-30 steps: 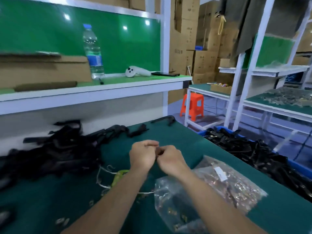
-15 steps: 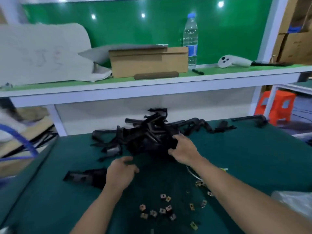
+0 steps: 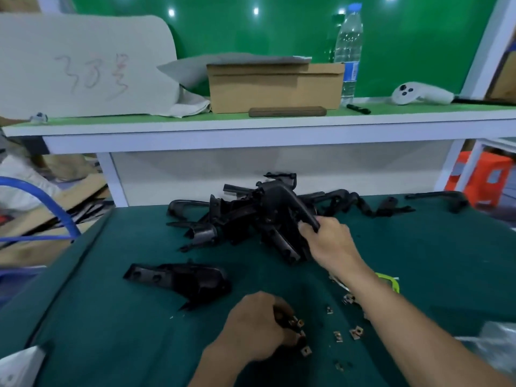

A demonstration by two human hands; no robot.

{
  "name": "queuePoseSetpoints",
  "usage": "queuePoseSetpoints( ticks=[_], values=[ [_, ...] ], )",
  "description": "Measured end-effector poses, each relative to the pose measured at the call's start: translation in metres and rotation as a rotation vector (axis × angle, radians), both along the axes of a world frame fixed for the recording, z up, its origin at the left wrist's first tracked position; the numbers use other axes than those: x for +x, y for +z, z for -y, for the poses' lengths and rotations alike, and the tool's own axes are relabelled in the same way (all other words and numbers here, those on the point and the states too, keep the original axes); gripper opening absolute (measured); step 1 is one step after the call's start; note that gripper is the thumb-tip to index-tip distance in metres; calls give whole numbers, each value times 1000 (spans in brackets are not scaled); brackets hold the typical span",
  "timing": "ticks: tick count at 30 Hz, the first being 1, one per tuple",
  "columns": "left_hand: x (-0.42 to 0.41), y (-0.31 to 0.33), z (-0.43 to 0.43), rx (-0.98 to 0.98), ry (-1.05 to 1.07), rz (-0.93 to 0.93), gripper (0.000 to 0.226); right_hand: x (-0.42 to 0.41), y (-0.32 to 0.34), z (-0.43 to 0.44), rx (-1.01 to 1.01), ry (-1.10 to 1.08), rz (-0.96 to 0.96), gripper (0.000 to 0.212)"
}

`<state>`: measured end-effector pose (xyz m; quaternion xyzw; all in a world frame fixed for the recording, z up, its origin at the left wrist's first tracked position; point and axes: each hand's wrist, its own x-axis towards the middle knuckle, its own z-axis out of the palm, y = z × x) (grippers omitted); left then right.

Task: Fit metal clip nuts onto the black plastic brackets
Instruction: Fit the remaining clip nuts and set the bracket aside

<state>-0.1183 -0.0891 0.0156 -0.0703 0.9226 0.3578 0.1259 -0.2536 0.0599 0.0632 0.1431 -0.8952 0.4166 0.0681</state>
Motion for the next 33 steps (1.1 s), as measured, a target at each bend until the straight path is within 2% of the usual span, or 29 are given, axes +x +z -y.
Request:
queuePoseSetpoints(
  ticks=[2,5,8,10,12,16,20,23,25,27,33],
  values=[
    [3,-5,-15,-38,54,-78,25,22,2,-28,-210,40,192,14],
    [9,-13,-30,-60,127,-192,15,59,-10,-61,-357,127,351,5],
    [14,-20,-40,-77,206,-298,10,88,-30,-76,-382,-13,180,23],
    [18,-23,-48,-97,203,-365,13,101,-39,-79,-346,-73,43,25],
    [21,-27,-57,-111,170,-409,22,109,-44,-82,-318,-62,-13,25],
    [27,-34,-67,-92,152,-502,32,111,-50,-89,-124,-99,-48,25],
    [28,-35,-64,-23,214,-577,26,107,-56,-92,-342,-201,-16,18],
    [27,-36,-62,6,214,-584,18,101,-57,-100,-170,-248,-145,23],
    [27,-36,-62,-45,235,-614,18,98,-56,-104,29,-264,-226,17],
    [27,-35,-63,-130,249,-636,23,96,-56,-105,143,-280,-238,20],
    [25,-37,-85,-270,-18,-663,29,101,-54,-101,141,-204,-234,6]
  ],
)
